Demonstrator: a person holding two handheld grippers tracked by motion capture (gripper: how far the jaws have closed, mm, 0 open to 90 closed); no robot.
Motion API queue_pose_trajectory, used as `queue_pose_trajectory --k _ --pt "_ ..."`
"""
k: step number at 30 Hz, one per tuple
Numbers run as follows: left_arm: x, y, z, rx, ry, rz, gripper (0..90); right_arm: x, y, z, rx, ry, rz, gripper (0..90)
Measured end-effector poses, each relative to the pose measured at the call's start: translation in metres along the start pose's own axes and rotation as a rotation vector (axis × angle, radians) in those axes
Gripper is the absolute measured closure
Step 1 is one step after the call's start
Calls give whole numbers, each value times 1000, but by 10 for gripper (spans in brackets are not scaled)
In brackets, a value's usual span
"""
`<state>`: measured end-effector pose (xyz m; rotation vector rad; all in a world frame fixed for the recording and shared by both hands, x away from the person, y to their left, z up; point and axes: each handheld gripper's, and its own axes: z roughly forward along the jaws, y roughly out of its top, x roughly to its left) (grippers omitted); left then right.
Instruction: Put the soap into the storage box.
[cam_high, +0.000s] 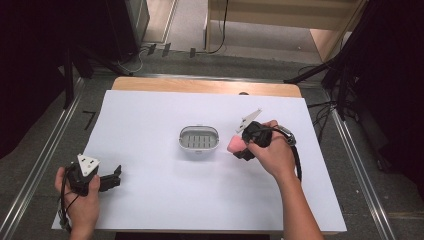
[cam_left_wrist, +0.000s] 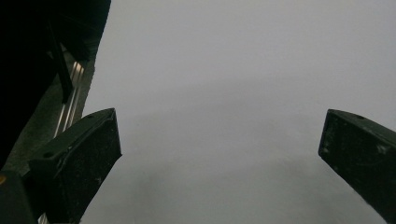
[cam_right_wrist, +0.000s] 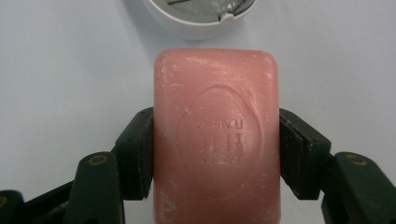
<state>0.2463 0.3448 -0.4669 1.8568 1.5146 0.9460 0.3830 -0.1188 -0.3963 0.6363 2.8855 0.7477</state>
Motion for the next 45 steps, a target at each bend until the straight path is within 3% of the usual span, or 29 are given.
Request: queue_pose_trajectory --k 22,45 --pt "0 0 0 0 -2 0 0 1 36 0 -6 36 -66 387" --pt "1 0 0 2 -8 -9 0 1 77 22 7 75 -138 387"
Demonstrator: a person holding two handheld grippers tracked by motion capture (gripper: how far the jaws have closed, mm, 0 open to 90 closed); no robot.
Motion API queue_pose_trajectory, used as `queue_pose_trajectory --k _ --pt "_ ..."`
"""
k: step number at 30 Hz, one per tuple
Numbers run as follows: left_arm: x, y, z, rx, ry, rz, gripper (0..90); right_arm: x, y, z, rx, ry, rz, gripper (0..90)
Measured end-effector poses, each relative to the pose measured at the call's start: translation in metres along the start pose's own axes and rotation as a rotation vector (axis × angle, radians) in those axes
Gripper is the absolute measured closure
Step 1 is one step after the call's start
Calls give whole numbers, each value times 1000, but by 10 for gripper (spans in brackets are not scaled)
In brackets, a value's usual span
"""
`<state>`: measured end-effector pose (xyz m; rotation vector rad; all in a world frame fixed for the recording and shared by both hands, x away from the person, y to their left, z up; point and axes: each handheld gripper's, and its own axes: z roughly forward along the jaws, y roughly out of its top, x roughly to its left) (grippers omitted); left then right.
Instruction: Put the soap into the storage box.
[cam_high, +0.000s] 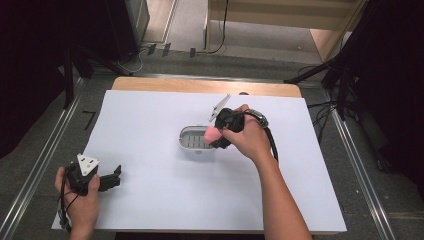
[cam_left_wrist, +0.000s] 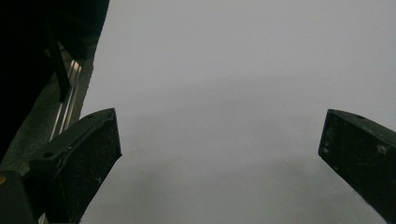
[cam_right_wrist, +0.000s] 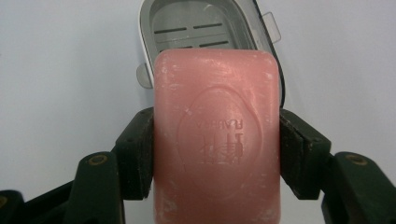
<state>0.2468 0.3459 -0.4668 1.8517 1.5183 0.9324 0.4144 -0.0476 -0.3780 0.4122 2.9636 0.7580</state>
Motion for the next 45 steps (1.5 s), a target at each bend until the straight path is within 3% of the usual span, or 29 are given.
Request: queue_pose_trajectory --k 17,34,45 --pt "0 0 0 2 -3 -4 0 -5 23 13 -6 6 -62 387" --pt "1 0 0 -1 -7 -13 0 -4 44 30 19 50 -120 387" --pt "2 0 0 0 -11 -16 0 -7 45 38 44 58 -134 387"
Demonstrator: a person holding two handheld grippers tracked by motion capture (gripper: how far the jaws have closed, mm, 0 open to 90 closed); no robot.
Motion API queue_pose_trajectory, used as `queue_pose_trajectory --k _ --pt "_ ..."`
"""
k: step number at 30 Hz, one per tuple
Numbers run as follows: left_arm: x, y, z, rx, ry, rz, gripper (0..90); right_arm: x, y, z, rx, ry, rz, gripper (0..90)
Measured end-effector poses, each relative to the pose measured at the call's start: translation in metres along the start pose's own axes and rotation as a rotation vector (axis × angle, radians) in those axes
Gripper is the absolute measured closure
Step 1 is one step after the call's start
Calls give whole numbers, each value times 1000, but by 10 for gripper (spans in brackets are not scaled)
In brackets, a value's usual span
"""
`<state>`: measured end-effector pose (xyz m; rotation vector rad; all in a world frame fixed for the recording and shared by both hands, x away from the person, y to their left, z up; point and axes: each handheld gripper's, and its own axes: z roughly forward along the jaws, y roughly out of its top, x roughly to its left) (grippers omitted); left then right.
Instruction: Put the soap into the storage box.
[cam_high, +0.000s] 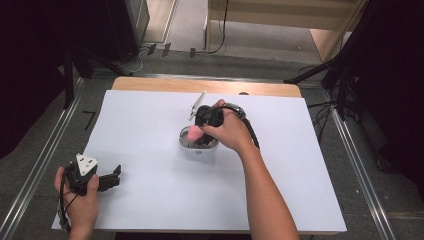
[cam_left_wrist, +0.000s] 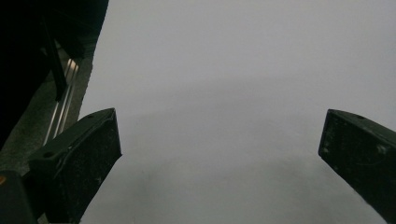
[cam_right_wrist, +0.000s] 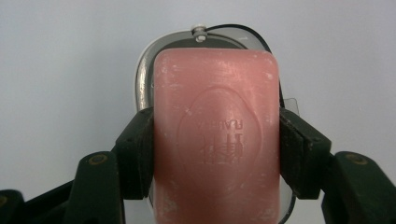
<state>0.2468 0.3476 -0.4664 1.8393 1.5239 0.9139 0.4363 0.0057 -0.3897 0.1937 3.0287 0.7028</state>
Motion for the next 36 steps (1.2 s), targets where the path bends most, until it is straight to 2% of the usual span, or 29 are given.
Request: queue_pose_trajectory --k 5,8,12,16,20,24,25,29,30,33,36 --pt "0 0 0 0 -1 -1 0 1 1 2 -5 7 -14 386" --pt "0 0 0 -1 -1 -4 0 2 2 2 -1 -7 -13 385" --pt "0 0 0 -1 -2 -5 0 0 1 -5 -71 9 10 338" --pt "1 0 0 -2 -3 -8 0 1 -4 -10 -81 0 32 325" --pt "1 0 0 -2 -3 -7 0 1 -14 -13 -118 -17 62 298" --pt "0 0 0 -2 -2 -4 0 3 -29 -18 -179 -37 110 187" --pt "0 0 0 -1 -1 -4 0 3 -33 -19 -184 -45 124 150" --pt "0 0 0 1 1 1 0 6 -49 -23 -203 -82 185 130" --pt "0 0 0 1 1 2 0 7 -53 -24 -208 -99 190 125" --pt "0 0 0 -1 5 4 0 9 -65 -27 -224 -126 218 0" --pt "-1 0 0 1 7 6 0 12 -75 -31 -233 -150 227 0"
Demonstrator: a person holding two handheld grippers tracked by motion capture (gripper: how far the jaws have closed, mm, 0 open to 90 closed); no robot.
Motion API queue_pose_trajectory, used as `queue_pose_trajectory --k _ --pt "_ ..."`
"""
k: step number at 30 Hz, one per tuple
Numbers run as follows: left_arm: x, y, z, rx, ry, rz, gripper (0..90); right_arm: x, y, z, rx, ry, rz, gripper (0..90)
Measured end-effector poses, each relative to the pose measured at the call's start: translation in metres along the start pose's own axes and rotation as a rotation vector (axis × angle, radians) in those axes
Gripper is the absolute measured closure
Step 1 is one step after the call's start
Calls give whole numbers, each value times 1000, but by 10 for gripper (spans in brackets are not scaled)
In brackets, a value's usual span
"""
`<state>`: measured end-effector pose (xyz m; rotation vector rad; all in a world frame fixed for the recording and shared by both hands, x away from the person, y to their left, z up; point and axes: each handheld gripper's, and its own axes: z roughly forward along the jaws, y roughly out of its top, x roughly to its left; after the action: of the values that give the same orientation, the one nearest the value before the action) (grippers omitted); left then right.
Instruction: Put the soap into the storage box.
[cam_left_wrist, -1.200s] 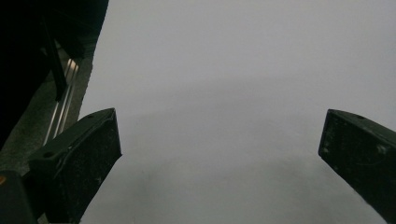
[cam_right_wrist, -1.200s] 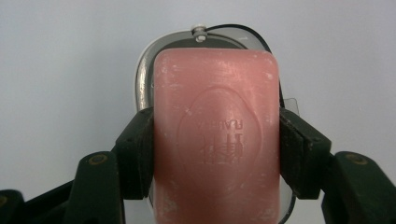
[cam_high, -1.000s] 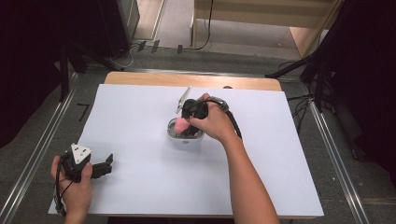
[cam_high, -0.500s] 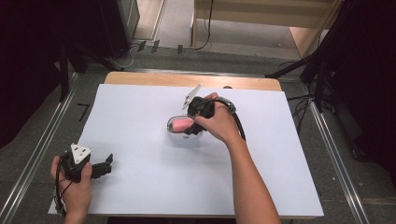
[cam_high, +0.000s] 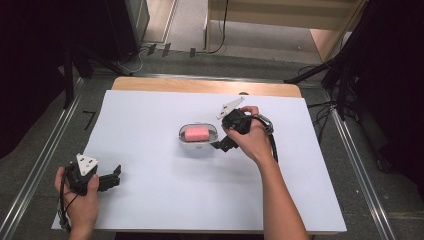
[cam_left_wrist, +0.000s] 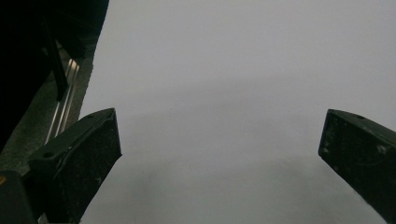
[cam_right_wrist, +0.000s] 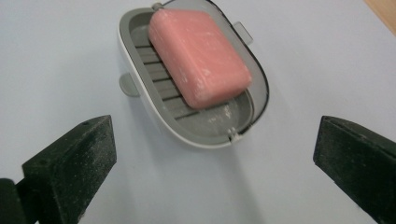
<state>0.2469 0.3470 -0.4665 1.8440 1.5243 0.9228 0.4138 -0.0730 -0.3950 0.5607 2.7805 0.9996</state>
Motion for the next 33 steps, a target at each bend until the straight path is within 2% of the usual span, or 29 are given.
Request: queue_pose_trajectory --k 3,15,24,33 --pt "0 0 0 1 1 1 0 0 -9 -5 -13 -7 17 0" --pt "0 0 0 -2 1 3 0 -1 -40 -15 0 -31 67 0" --pt "-1 0 0 -2 1 6 0 1 -63 -23 -13 -58 111 0" --pt "-1 0 0 -2 2 10 0 4 -83 -31 -24 -71 136 0"
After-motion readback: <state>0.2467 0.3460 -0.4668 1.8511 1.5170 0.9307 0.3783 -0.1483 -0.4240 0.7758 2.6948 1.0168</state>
